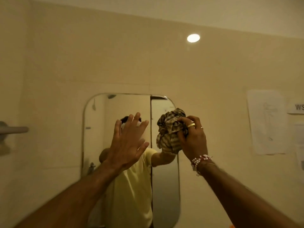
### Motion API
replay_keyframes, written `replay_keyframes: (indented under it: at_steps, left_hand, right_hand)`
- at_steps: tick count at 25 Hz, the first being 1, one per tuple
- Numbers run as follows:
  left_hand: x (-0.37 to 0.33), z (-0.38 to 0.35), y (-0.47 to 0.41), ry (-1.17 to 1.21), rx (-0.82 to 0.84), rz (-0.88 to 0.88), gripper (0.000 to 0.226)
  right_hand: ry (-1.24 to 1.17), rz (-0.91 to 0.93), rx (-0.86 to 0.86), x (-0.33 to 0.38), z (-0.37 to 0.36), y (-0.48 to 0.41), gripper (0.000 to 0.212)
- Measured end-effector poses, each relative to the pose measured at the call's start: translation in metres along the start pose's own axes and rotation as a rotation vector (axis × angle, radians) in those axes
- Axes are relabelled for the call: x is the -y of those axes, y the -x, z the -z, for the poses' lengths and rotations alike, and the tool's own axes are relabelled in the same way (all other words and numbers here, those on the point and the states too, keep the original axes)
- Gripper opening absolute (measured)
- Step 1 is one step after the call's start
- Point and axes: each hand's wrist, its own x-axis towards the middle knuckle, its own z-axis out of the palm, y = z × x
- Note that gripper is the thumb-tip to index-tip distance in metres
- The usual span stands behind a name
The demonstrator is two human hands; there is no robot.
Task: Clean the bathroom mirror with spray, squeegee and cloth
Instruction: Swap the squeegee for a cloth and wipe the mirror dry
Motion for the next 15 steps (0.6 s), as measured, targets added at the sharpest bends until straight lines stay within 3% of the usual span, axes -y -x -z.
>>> replay_keyframes:
  at_steps: [8,12,15]
  left_hand:
    - [0.104,0.025,0.032,-0.148,-0.021,0.099,0.076]
    - [0.131,0.04,0.049,-0.179,-0.021,0.195,0.077]
    - [0.14,0.045,0.057,-0.206,0.011,0.165,0.076]
  right_hand:
    - [0.0,-0.032,-0.144,0.044,-0.057,-0.056,0.039]
    - [0.029,-0.112,-0.109,0.04,-0.078,-0.067,0.046]
    - [0.089,-0.13,-0.102,0.038,-0.089,-0.058,0.049]
